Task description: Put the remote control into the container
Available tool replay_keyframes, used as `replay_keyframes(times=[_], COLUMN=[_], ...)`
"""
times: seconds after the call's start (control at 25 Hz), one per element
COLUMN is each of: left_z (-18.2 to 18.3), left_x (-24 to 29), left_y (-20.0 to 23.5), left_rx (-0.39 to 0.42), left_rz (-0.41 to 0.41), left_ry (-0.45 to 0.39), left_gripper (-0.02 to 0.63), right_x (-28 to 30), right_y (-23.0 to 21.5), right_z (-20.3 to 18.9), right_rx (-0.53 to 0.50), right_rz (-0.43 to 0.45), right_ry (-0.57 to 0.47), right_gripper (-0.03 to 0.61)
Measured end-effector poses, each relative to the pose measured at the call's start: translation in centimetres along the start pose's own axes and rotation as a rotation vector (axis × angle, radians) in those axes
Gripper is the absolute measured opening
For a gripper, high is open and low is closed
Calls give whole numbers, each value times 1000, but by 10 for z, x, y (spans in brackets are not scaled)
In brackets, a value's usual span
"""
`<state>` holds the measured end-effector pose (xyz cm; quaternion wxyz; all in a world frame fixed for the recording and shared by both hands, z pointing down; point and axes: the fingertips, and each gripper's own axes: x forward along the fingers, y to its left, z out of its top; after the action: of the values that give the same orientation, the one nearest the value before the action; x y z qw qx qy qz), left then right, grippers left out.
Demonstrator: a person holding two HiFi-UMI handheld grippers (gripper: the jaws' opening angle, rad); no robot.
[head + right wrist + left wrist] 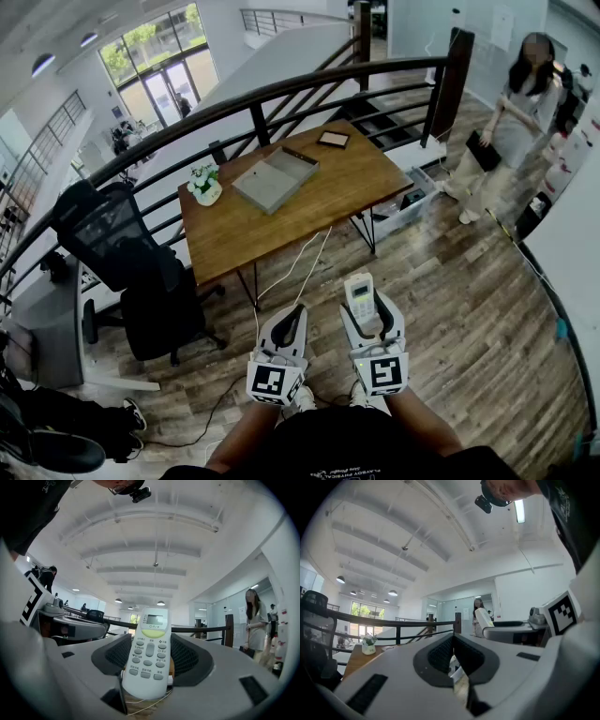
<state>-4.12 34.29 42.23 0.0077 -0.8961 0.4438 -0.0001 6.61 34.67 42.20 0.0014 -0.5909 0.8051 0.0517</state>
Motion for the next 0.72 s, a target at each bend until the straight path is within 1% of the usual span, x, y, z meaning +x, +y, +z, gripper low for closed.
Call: replay_keyframes(times=[0.28, 0.4, 0.52, 0.72], left_z=[-1, 0, 0, 2], left_x=[2, 3, 6, 13], left_y=[-16, -22, -30, -44], left_rx=[-8, -3, 7, 33], left_rz=[12, 24, 43, 77], left_ry=[10, 8, 6, 0], left_gripper=[6, 6, 6, 6], right_x=[-7, -13, -17, -27], right_y=[-5, -11, -22, -38], right_z=[-1, 3, 1, -1], right_rx=[-10, 27, 59, 68], right_rz=[23, 32, 50, 104], right_ry=[-20, -43, -37, -16], right_gripper=[272, 273, 273, 273])
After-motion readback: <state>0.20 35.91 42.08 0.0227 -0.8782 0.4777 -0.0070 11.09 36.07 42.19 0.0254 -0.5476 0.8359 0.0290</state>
